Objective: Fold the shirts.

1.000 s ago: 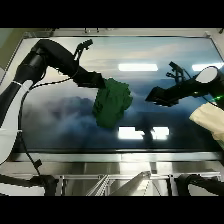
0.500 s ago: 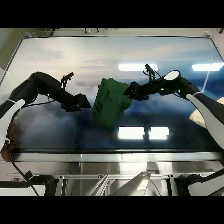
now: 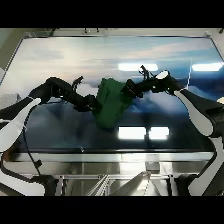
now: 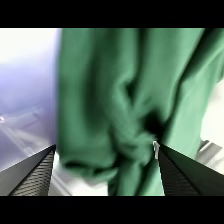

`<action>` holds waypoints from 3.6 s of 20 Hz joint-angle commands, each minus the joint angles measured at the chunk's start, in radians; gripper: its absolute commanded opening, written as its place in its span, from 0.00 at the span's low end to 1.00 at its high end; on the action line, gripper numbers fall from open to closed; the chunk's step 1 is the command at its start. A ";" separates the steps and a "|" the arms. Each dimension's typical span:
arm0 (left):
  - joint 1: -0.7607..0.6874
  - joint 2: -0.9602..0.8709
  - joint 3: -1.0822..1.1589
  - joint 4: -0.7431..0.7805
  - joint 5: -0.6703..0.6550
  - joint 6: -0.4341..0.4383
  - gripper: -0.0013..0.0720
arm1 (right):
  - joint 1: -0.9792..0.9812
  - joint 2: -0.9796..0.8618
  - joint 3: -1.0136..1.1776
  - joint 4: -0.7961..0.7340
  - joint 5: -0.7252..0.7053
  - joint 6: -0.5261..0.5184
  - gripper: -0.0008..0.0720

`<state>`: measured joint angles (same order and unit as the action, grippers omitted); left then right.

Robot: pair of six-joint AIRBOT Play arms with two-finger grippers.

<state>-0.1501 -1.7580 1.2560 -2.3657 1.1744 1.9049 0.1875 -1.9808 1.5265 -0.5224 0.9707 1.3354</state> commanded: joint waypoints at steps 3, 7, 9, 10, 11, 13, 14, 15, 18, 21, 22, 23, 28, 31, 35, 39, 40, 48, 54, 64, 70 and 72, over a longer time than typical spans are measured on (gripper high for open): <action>-0.032 -0.075 0.129 -0.008 0.090 0.007 0.97 | -0.024 -0.014 0.021 -0.014 -0.010 0.014 0.50; -0.032 -0.074 0.124 -0.010 0.109 0.006 0.97 | 0.006 -0.040 0.021 -0.032 -0.021 0.052 0.56; -0.032 -0.074 0.124 -0.011 0.113 0.006 0.97 | 0.052 -0.057 0.021 -0.005 -0.024 0.031 0.54; -0.032 -0.074 0.124 -0.011 0.112 0.005 0.97 | 0.071 -0.058 0.021 0.047 -0.024 -0.039 0.39; -0.032 -0.074 0.124 -0.011 0.113 0.005 0.97 | 0.079 -0.055 0.022 0.119 -0.013 -0.114 0.19; -0.032 -0.074 0.124 -0.011 0.128 0.003 0.96 | 0.074 -0.044 0.044 0.280 0.061 -0.243 0.13; -0.031 -0.073 0.124 -0.011 0.144 -0.005 0.96 | 0.061 -0.027 0.059 0.314 0.107 -0.284 0.05; -0.030 -0.073 0.126 -0.013 0.156 -0.006 0.96 | 0.048 0.002 0.069 0.314 0.142 -0.299 0.05; -0.030 -0.074 0.127 -0.017 0.148 -0.006 0.55 | -0.010 0.136 0.070 0.268 0.206 -0.330 0.05; -0.030 -0.073 0.126 -0.017 0.135 -0.006 0.55 | -0.070 0.261 0.070 0.117 0.213 -0.301 0.05; -0.030 -0.073 0.126 -0.018 0.136 -0.006 0.55 | -0.085 0.290 0.070 0.069 0.229 -0.283 0.05; -0.030 -0.074 0.126 -0.019 0.135 -0.006 0.55 | -0.095 0.314 0.069 0.048 0.254 -0.276 0.05; -0.104 -0.074 0.126 -0.020 0.051 -0.008 0.98 | -0.082 0.465 0.069 0.054 0.259 -0.284 0.05; -0.164 -0.074 0.127 -0.021 -0.150 -0.062 0.98 | -0.082 0.493 0.069 0.053 0.275 -0.269 0.05; -0.232 -0.074 0.127 -0.021 -0.360 -0.123 0.89 | -0.073 0.492 0.034 0.050 0.277 -0.270 0.05; -0.256 -0.073 0.138 -0.020 -0.427 -0.126 0.04 | -0.076 0.493 0.018 0.050 0.277 -0.275 0.05; -0.244 -0.067 0.158 -0.021 -0.385 -0.127 0.04 | -0.082 0.496 0.019 0.049 0.277 -0.275 0.05; 0.118 0.628 0.211 -0.019 0.187 -0.059 0.04 | -0.326 0.823 0.018 -0.341 0.310 -0.033 0.05; 0.460 1.054 0.212 0.006 0.026 -0.010 0.04 | -0.261 1.109 0.018 -0.444 0.135 0.026 0.05; 0.240 0.269 0.216 0.026 0.064 0.025 0.07 | -0.156 0.591 -0.327 -0.481 -0.081 0.057 0.05; 0.182 -0.108 0.486 0.009 0.300 -0.019 0.99 | -0.239 0.556 -0.329 -0.512 0.027 0.059 0.74; 0.197 -0.097 0.531 0.010 0.380 -0.049 0.99 | -0.284 0.615 -0.330 -0.515 0.092 0.068 0.74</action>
<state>0.0460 -1.7885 1.7004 -2.3516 1.4212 1.8992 -0.0475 -1.4040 1.2041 -1.0286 0.9913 1.3952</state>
